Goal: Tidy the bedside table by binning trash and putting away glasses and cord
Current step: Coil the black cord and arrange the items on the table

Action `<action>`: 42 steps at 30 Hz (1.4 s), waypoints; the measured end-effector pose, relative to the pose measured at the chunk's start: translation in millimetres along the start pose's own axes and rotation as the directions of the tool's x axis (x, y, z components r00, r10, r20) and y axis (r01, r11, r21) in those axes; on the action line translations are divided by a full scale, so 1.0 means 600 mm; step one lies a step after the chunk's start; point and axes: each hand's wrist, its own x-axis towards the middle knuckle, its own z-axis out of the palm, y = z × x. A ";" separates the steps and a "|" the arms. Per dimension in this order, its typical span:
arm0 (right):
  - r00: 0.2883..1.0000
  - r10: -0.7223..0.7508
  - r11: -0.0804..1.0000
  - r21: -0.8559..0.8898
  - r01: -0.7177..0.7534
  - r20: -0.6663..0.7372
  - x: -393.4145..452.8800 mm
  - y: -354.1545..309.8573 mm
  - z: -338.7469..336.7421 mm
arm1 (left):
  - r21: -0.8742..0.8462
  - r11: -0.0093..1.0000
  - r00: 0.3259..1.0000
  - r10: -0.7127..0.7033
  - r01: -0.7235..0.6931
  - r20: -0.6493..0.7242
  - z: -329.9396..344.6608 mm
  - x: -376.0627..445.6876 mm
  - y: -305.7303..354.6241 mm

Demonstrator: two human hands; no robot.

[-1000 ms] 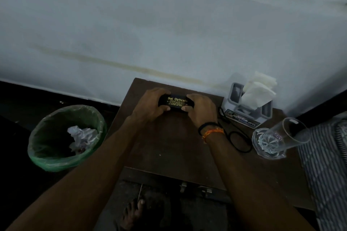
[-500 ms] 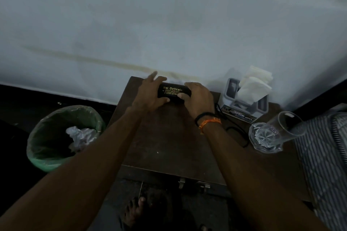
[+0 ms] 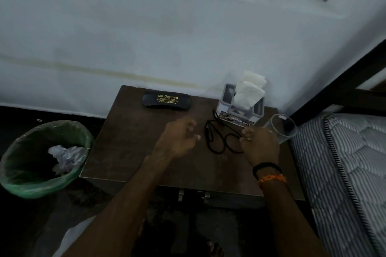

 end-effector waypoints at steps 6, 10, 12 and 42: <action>0.983 -0.134 0.991 0.028 0.132 0.128 0.025 0.005 0.027 | -0.028 0.999 0.999 -0.039 0.040 0.003 0.031 0.016 0.028; 0.972 -0.143 0.989 0.007 0.144 0.187 0.049 -0.010 0.054 | 0.020 0.999 0.998 -0.047 0.046 0.039 0.050 0.036 0.029; 0.970 -0.156 0.987 0.008 0.158 0.186 0.055 -0.012 0.060 | 0.028 0.998 0.996 -0.057 0.055 0.066 0.054 0.042 0.031; 0.990 -0.089 0.899 0.438 0.032 0.110 0.059 -0.021 0.046 | -0.832 0.422 0.911 -0.350 0.360 0.217 0.024 0.063 0.005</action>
